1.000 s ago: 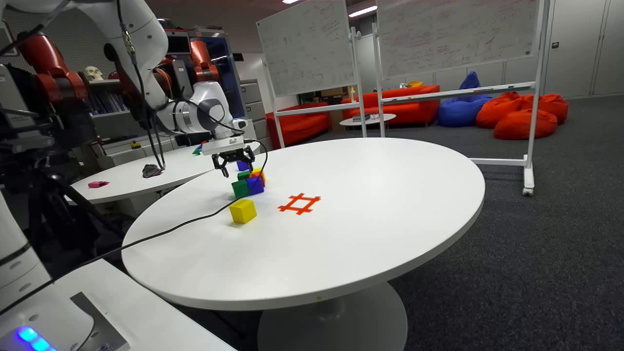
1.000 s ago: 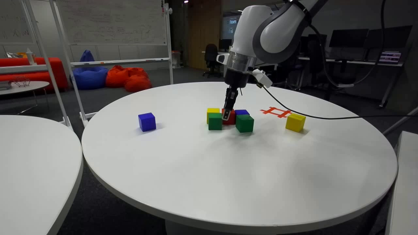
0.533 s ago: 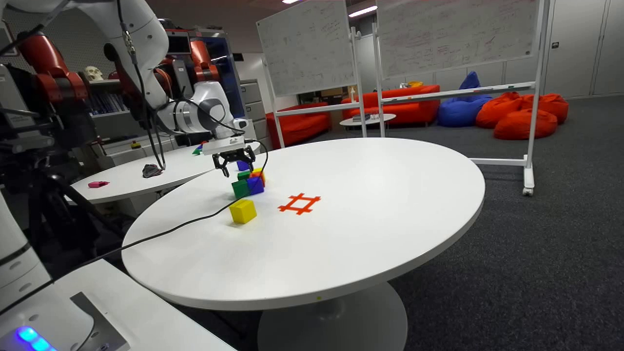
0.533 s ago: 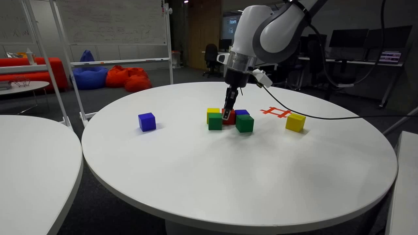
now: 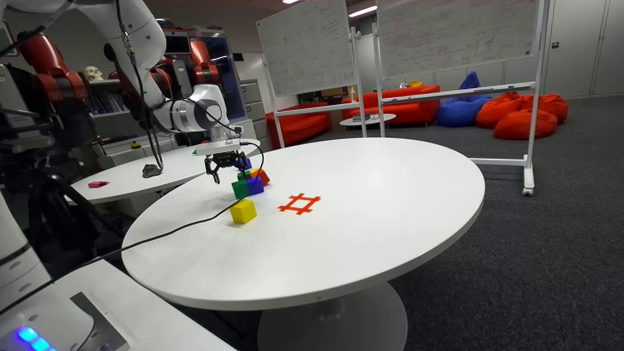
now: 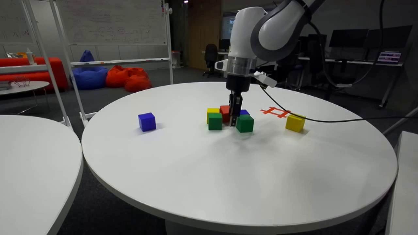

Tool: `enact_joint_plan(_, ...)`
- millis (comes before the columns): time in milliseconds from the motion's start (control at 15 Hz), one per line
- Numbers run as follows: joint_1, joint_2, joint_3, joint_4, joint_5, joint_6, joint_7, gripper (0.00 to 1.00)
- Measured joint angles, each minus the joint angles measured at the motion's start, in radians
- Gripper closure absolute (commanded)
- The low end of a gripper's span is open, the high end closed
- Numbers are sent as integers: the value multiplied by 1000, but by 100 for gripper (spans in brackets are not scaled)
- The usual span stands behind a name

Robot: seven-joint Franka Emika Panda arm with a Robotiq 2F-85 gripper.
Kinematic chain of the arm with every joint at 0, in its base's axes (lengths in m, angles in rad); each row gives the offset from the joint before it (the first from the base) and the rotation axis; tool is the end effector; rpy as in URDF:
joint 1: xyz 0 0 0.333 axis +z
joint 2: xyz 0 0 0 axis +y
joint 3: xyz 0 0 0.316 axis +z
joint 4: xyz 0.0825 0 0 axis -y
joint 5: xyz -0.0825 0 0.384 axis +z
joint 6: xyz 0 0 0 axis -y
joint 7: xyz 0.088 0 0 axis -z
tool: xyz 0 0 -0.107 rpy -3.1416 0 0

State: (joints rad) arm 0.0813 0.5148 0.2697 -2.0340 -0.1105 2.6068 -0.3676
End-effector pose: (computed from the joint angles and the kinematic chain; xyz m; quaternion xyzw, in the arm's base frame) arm 0.5701 0.2077 0.2041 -0.9249 -0.3764 -0.0406 0.0348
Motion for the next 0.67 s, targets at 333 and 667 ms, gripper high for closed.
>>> enact_joint_plan(333, 3, 2, 1, 15, 0, -99, -23, 0)
enact_joint_plan(667, 8, 2, -2, 16, 0, -100, -24, 0)
